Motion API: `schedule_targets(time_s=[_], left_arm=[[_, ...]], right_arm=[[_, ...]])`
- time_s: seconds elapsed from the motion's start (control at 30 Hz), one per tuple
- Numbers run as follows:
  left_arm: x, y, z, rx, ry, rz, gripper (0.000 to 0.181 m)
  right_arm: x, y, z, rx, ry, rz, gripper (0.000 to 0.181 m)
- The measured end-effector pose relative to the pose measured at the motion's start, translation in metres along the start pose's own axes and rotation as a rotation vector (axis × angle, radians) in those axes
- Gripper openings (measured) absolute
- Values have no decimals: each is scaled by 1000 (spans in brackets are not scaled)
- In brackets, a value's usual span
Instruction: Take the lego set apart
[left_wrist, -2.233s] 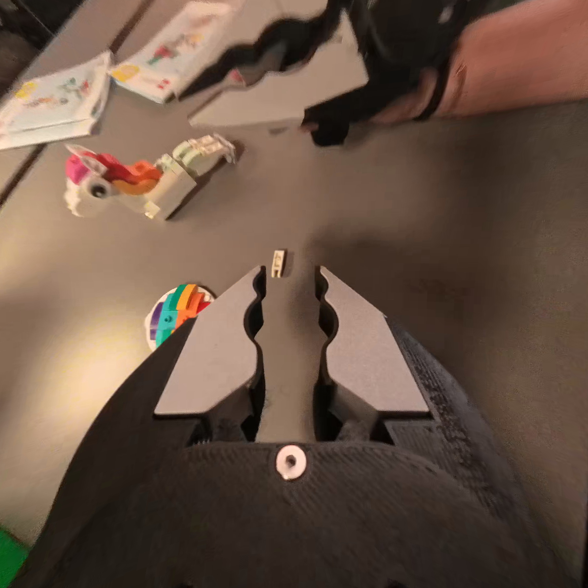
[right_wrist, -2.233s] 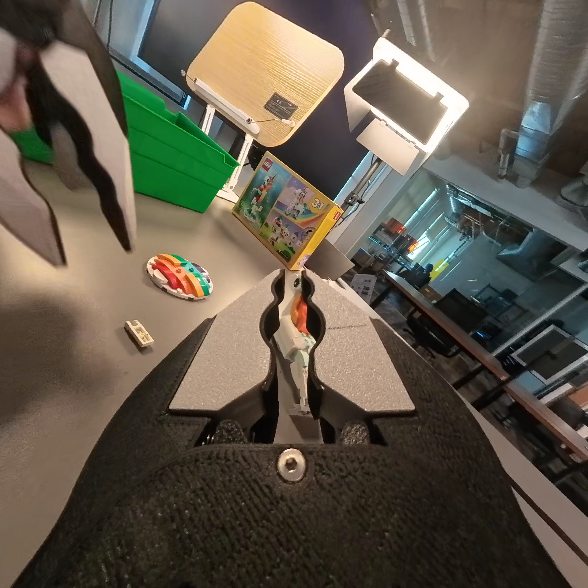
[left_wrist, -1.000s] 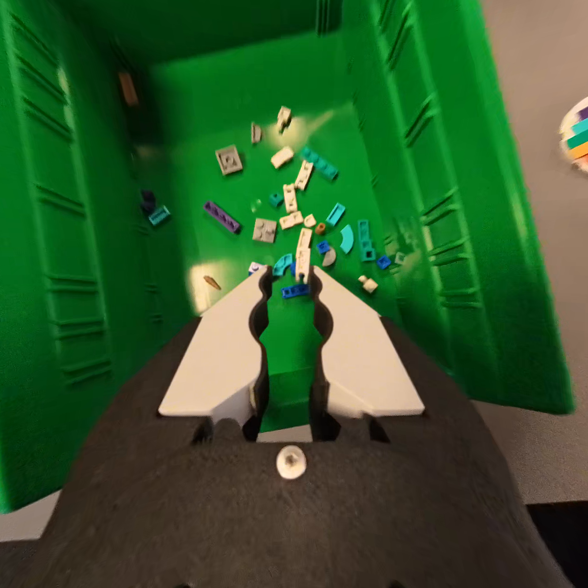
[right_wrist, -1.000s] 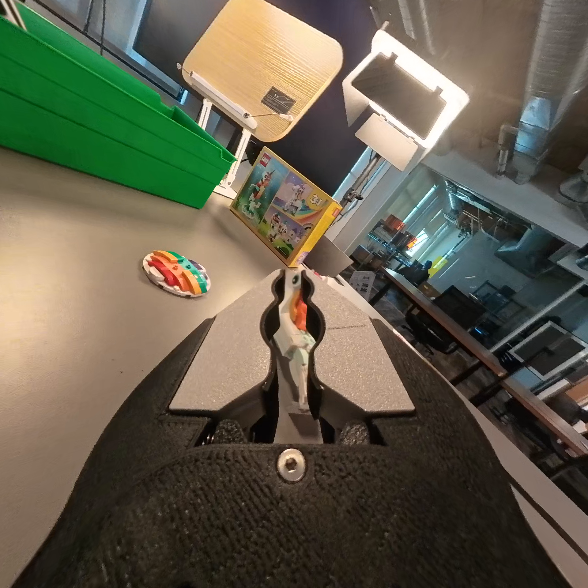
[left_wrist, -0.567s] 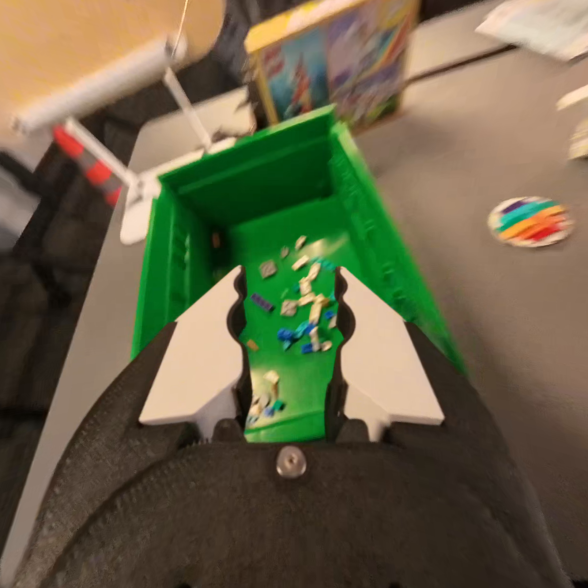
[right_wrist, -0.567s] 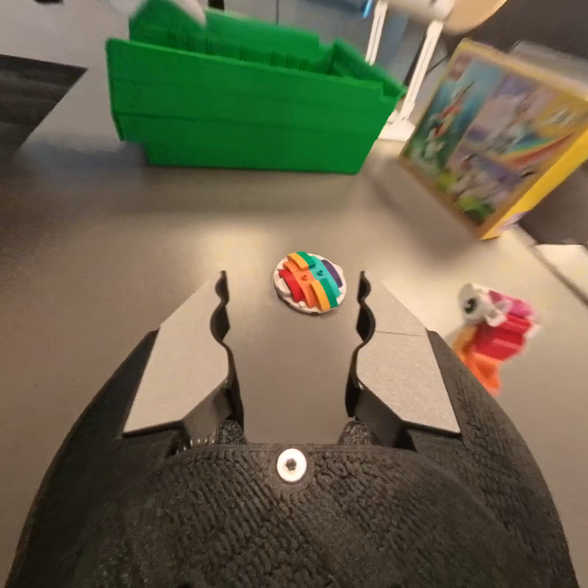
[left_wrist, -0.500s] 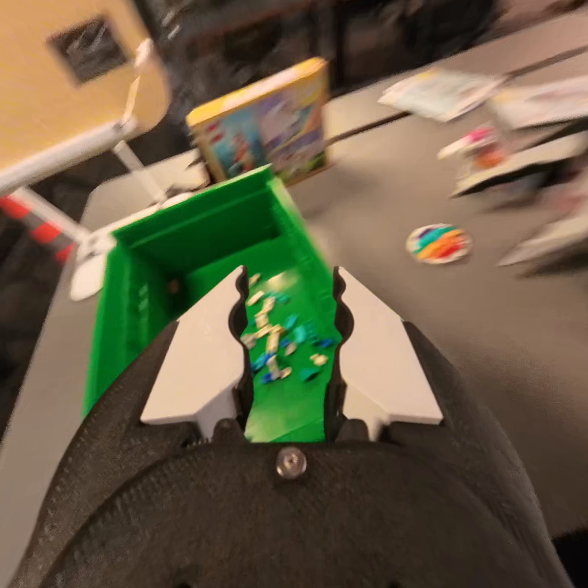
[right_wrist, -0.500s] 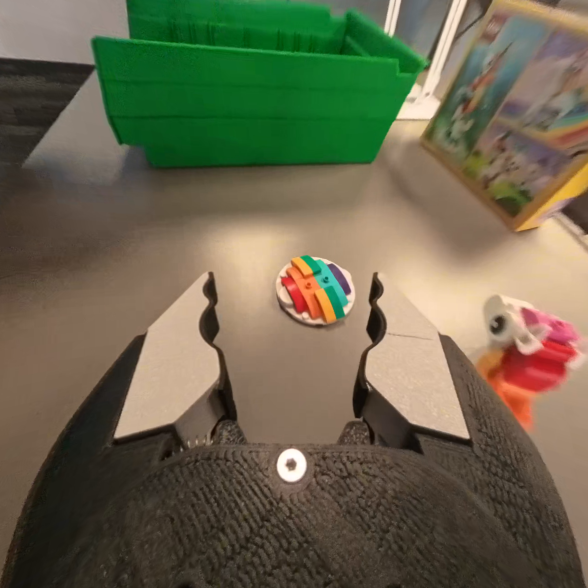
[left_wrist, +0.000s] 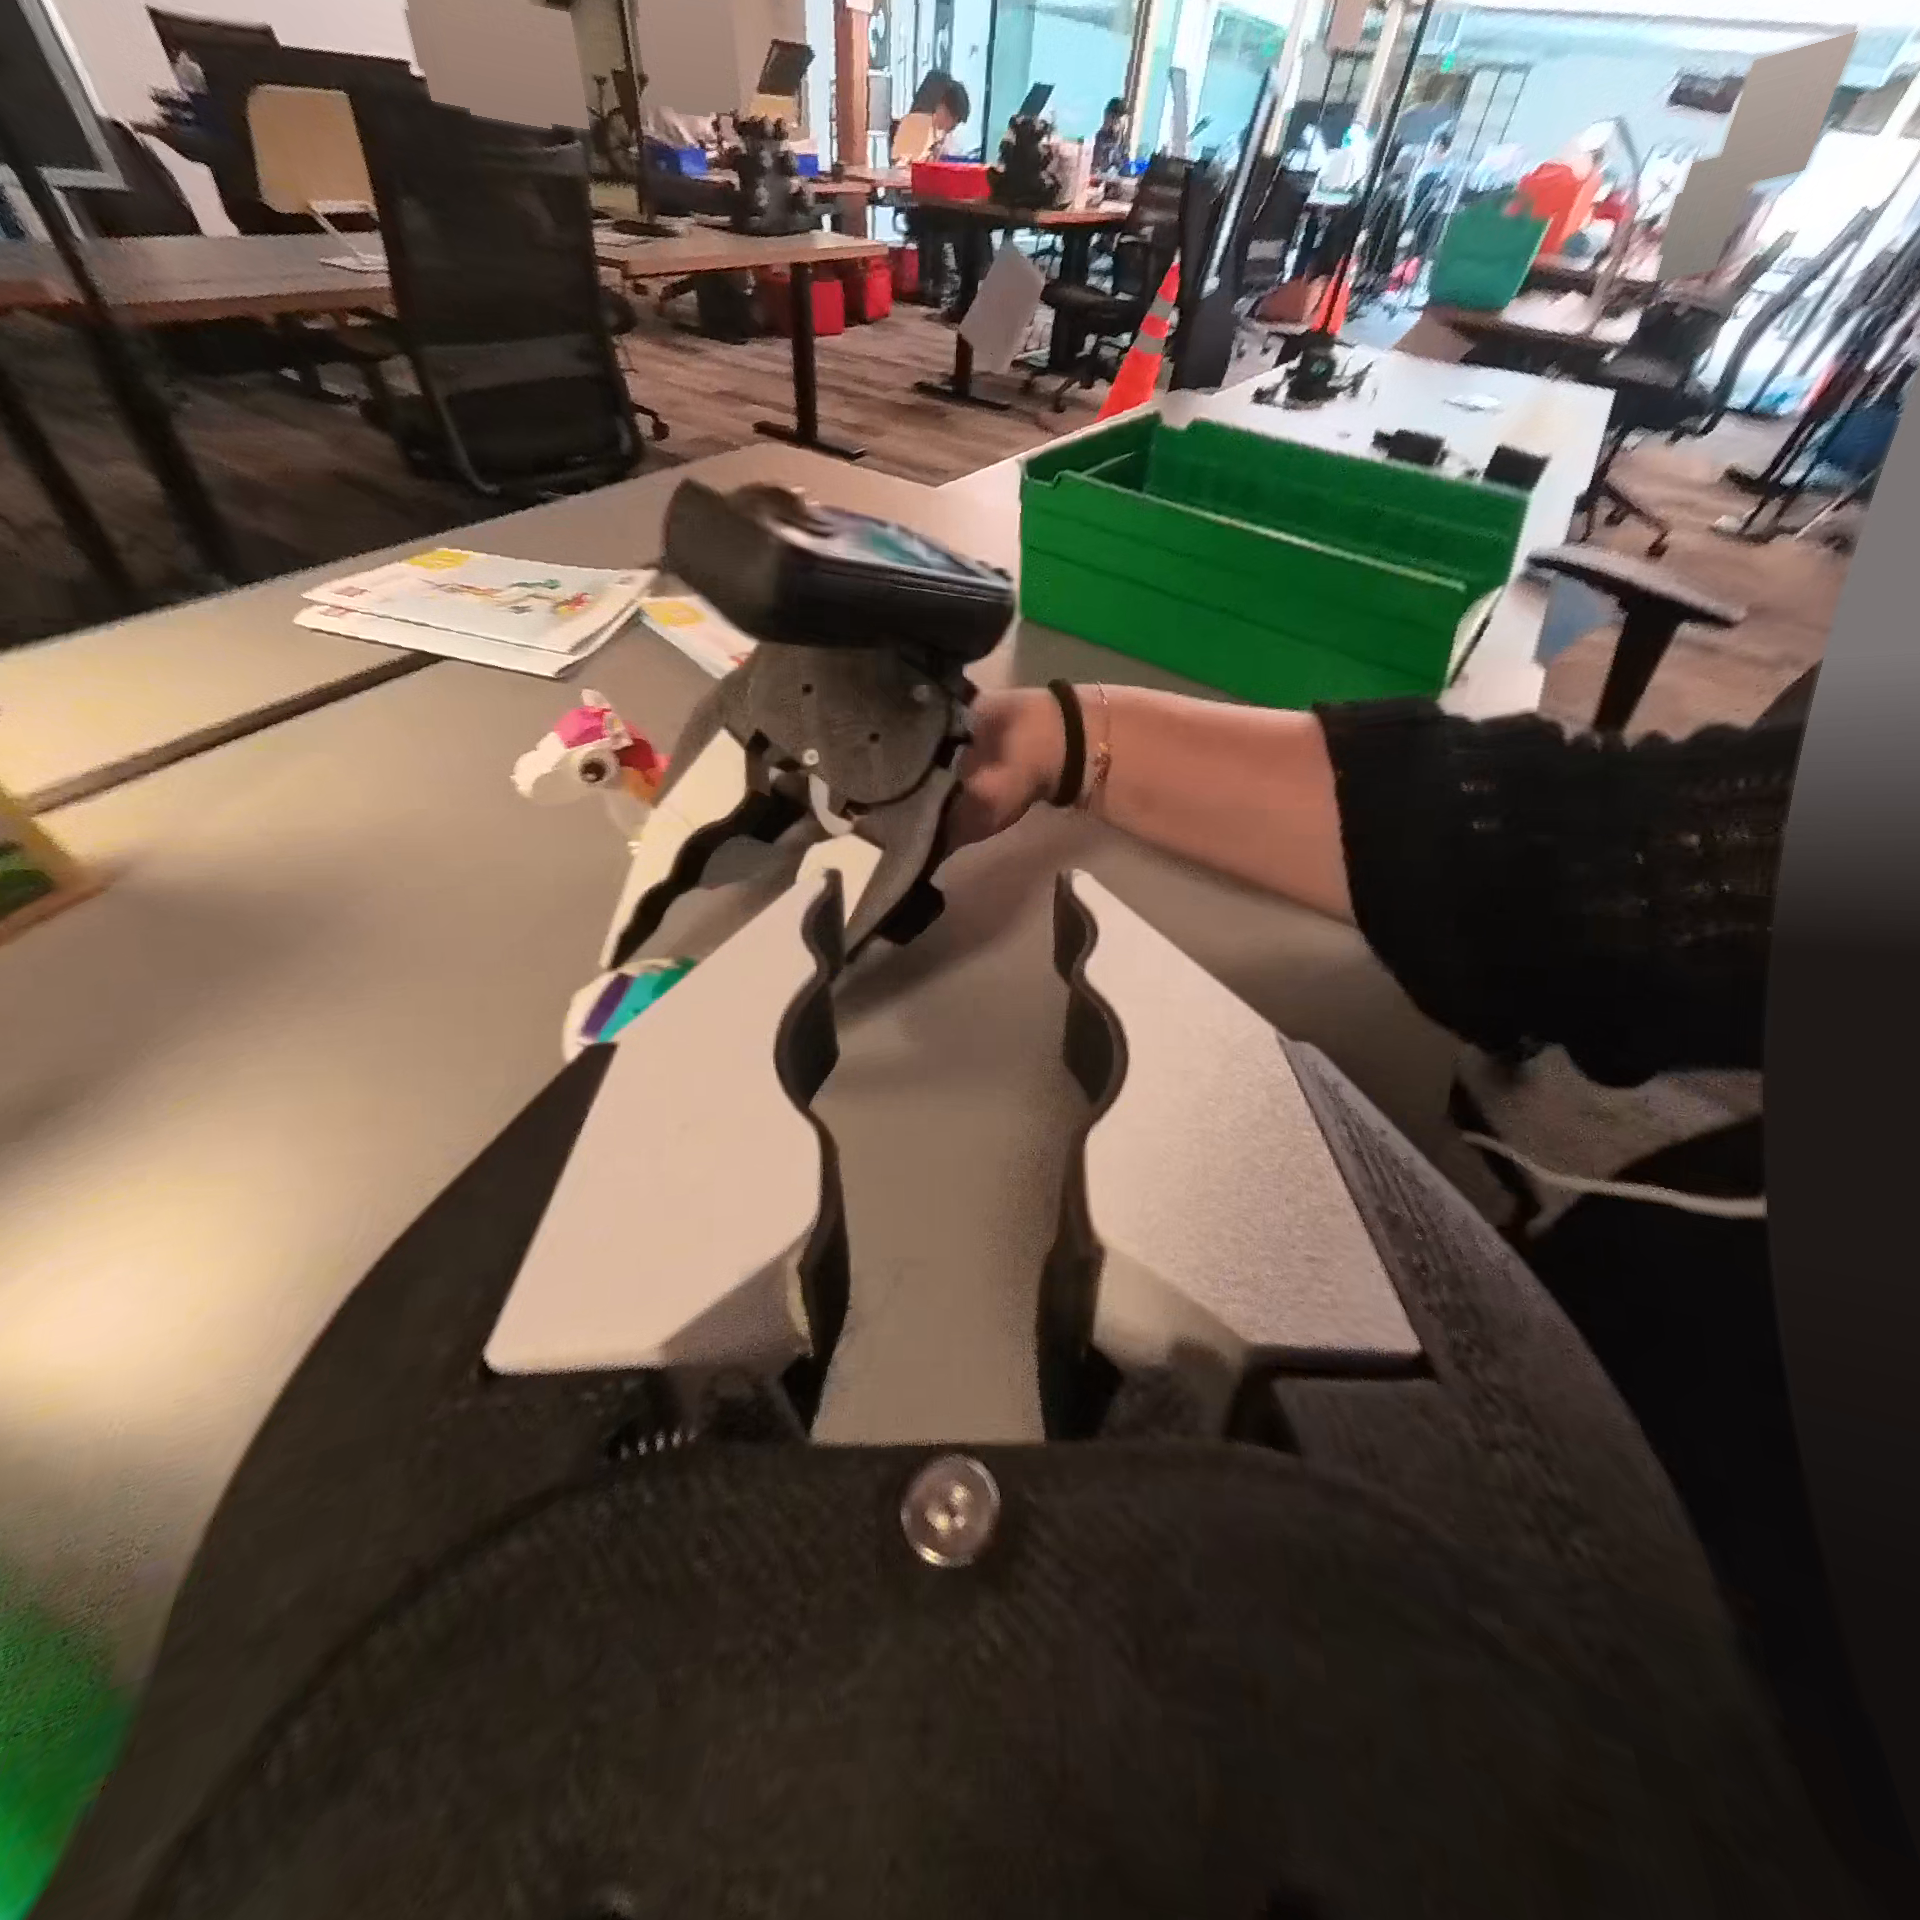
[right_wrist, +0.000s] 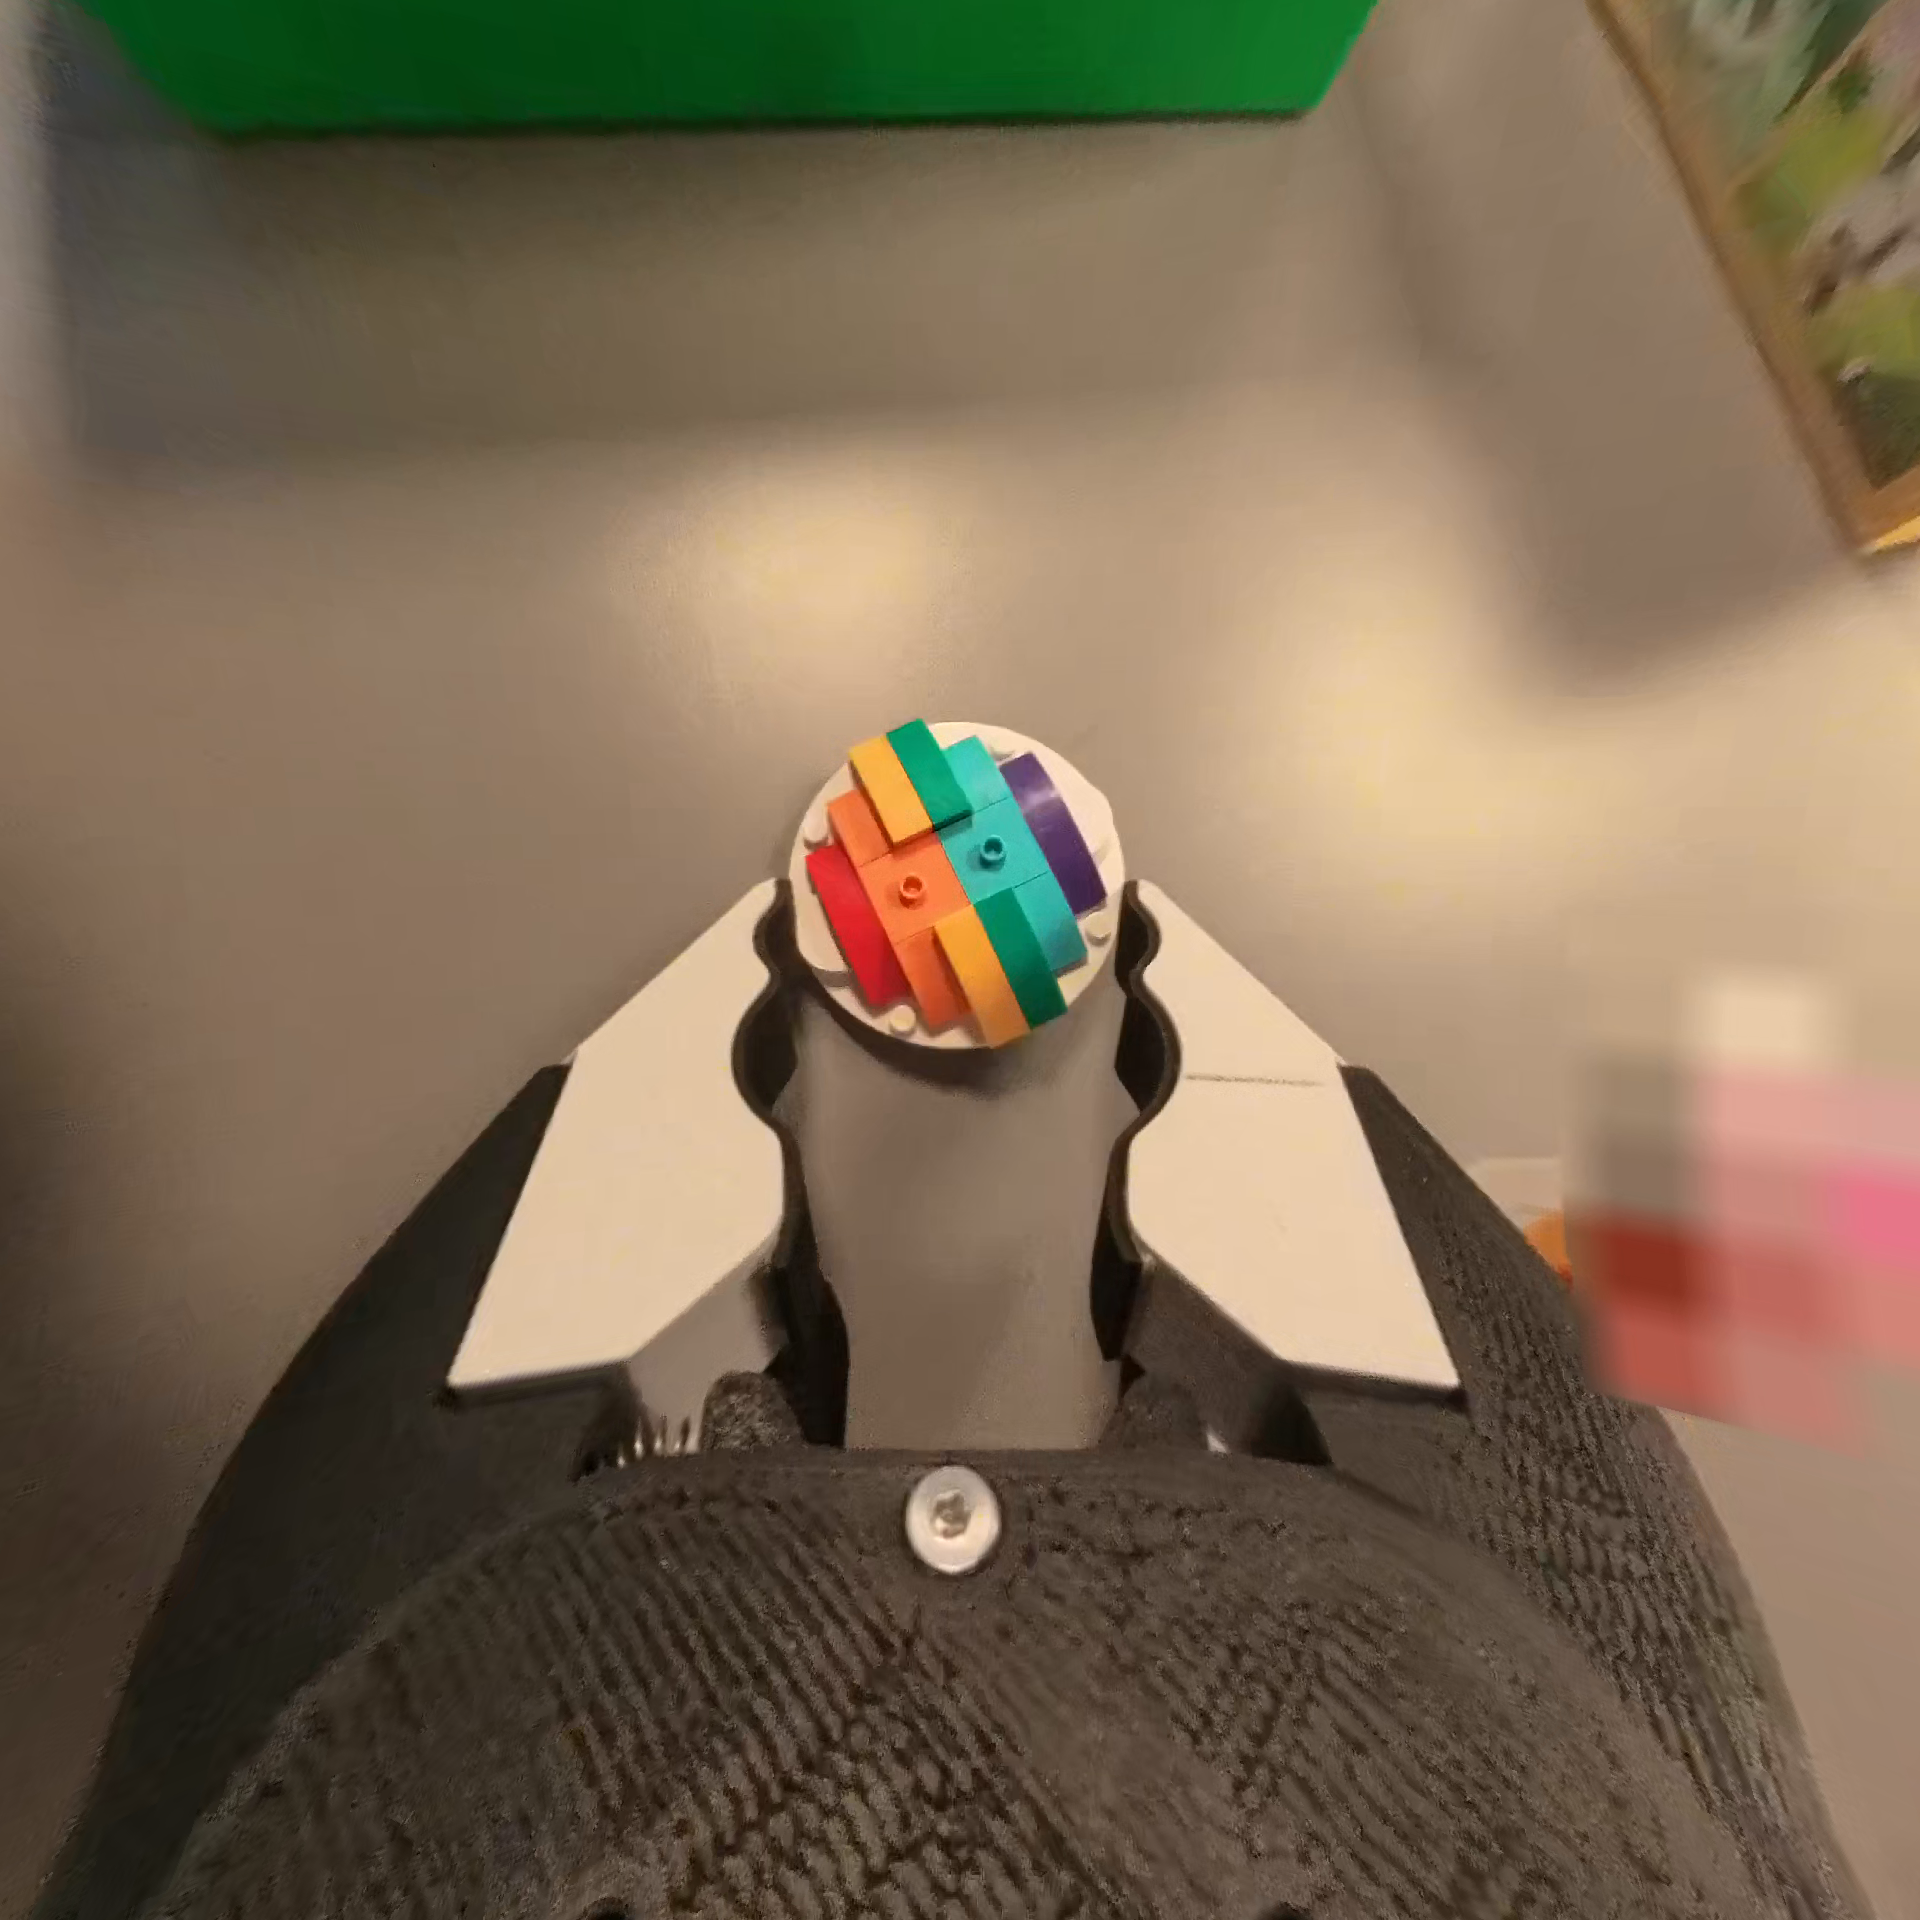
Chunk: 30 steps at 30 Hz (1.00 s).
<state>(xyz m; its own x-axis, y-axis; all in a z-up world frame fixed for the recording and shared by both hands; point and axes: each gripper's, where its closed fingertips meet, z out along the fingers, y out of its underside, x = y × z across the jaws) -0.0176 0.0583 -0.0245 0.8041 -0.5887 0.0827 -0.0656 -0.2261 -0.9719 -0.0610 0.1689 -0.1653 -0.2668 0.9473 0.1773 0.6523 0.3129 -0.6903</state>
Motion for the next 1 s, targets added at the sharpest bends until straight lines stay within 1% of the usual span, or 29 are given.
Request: schedule_targets(time_s=[0.07, 0.1, 0.13, 0.23, 0.27, 0.33, 0.4, 0.43, 0.47, 0.53, 0.57, 0.6, 0.67, 0.73, 0.77, 0.83, 0.9, 1.0], left_arm=[[-2, 8, 22, 3, 4, -45, 40], [-10, 12, 32, -5, -32, -57, 46], [-21, 15, 40, 3, -87, -58, 58], [-50, 17, 61, 33, -195, -76, 76], [-58, 20, 69, 25, -206, -91, 70], [-71, 35, 87, -43, -173, -140, 58], [-70, 53, 104, -123, -54, -218, 46], [-62, 60, 111, -163, 51, -278, 40], [-52, 63, 115, -183, 162, -353, 33], [-35, 59, 119, -163, 365, -465, 20], [-35, 58, 121, -143, 397, -491, 13], [-38, 59, 123, -133, 389, -503, 13], [-48, 64, 127, -136, 322, -436, 13], [-53, 57, 126, -101, 301, -376, 13], [-56, 54, 126, -91, 291, -331, 13], [-59, 52, 125, -88, 279, -267, 12], [-59, 50, 123, -70, 305, -257, 12], [-52, 47, 119, -30, 370, -263, 12]], right_arm=[[4, -4, -15, 52, 124, -124, 57], [5, -5, -24, 75, 184, -178, 56], [6, -5, -32, 101, 238, -226, 57], [5, -8, -55, 199, 349, -310, 56], [3, -10, -62, 244, 375, -326, 56], [0, -12, -74, 318, 410, -340, 56], [-3, -12, -81, 350, 428, -361, 56], [-4, -13, -84, 354, 433, -375, 57], [-5, -13, -86, 357, 437, -387, 57], [-7, -14, -88, 369, 430, -392, 57], [-7, -14, -87, 372, 420, -365, 57], [-5, -12, -86, 376, 404, -305, 57], [-1, -14, -88, 455, 312, -92, 54], [5, -11, -86, 496, 218, 139, 58], [6, -10, -84, 508, 184, 211, 55], [7, -9, -82, 525, 144, 292, 50], [6, -10, -83, 549, 103, 331, 47], [5, -14, -94, 659, -7, 423, 36]])
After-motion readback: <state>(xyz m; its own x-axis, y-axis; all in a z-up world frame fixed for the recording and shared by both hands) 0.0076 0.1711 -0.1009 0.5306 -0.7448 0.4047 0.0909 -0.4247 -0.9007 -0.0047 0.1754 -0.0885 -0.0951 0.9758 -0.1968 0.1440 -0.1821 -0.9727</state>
